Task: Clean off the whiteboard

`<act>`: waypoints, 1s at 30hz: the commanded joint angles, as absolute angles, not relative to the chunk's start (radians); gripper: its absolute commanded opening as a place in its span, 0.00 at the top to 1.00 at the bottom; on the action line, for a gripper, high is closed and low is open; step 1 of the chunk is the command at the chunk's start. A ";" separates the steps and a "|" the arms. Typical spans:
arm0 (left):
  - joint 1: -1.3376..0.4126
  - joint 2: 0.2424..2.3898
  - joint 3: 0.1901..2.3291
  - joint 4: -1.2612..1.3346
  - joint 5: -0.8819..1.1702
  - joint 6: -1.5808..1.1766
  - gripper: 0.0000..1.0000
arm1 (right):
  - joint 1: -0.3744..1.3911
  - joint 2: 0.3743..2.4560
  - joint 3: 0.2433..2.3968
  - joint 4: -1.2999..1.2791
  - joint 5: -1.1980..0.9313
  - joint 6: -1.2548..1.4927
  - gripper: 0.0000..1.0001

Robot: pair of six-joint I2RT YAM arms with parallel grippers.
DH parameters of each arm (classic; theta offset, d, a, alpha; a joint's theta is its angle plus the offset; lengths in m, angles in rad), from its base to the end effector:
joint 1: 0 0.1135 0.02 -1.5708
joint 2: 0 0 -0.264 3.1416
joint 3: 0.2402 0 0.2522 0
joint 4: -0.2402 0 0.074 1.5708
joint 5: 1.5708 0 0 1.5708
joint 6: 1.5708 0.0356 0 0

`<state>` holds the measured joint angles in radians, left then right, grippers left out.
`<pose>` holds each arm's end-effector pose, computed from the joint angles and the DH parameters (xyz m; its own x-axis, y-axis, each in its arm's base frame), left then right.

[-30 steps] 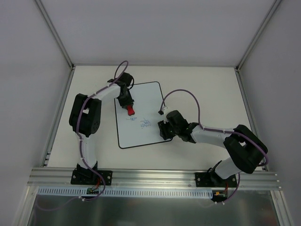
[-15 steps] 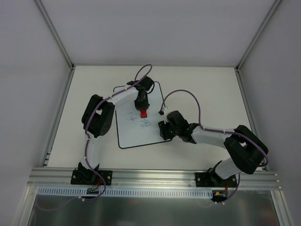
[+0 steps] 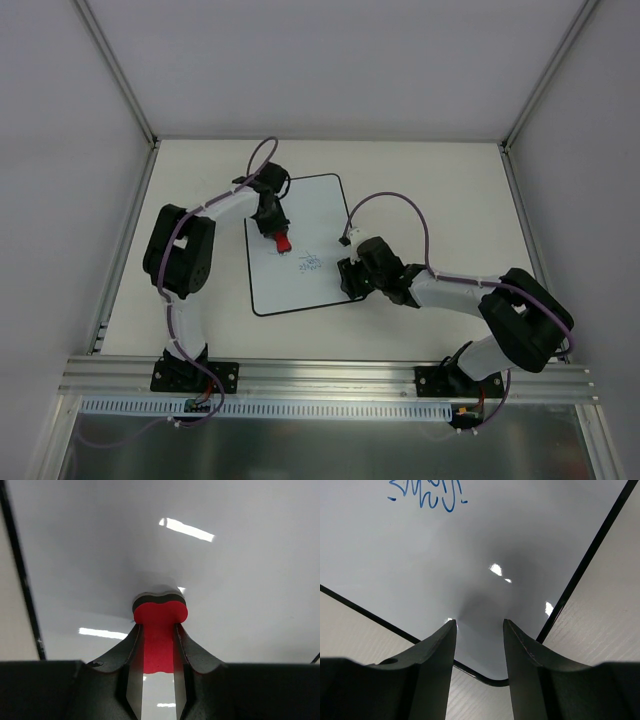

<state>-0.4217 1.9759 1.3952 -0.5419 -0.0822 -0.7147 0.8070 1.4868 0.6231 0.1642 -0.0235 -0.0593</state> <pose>0.3746 -0.1648 0.1732 -0.8671 -0.3269 -0.3758 -0.2553 0.9396 -0.2281 0.1975 0.2075 0.1588 -0.4010 -0.5044 -0.7647 -0.7595 0.6498 -0.0302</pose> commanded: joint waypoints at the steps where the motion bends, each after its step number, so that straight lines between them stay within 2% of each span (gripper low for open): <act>1: -0.350 2.020 1.296 -0.707 -0.143 -0.696 1.00 | 0.807 1.511 0.572 0.032 -0.055 -0.037 0.54; 10: -0.367 1.997 1.272 -0.712 -0.153 -0.712 1.00 | 0.807 1.483 0.557 0.032 -0.057 -0.035 0.54; 19: -0.612 2.097 1.350 -0.712 -0.089 -0.759 1.00 | 0.807 1.476 0.532 0.052 -0.061 -0.032 0.54; 22: -0.640 2.103 1.364 -0.712 -0.078 -0.776 1.00 | 0.805 1.473 0.529 0.055 -0.063 -0.031 0.54; 30: -0.552 1.996 1.180 -0.712 -0.156 -0.822 1.00 | 0.807 1.468 0.514 0.077 -0.075 -0.025 0.54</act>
<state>-0.5976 1.9358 1.3239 -0.5125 -0.1555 -0.7883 0.8066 1.4479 0.5686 0.2089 -0.0437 -0.0521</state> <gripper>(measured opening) 0.218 0.463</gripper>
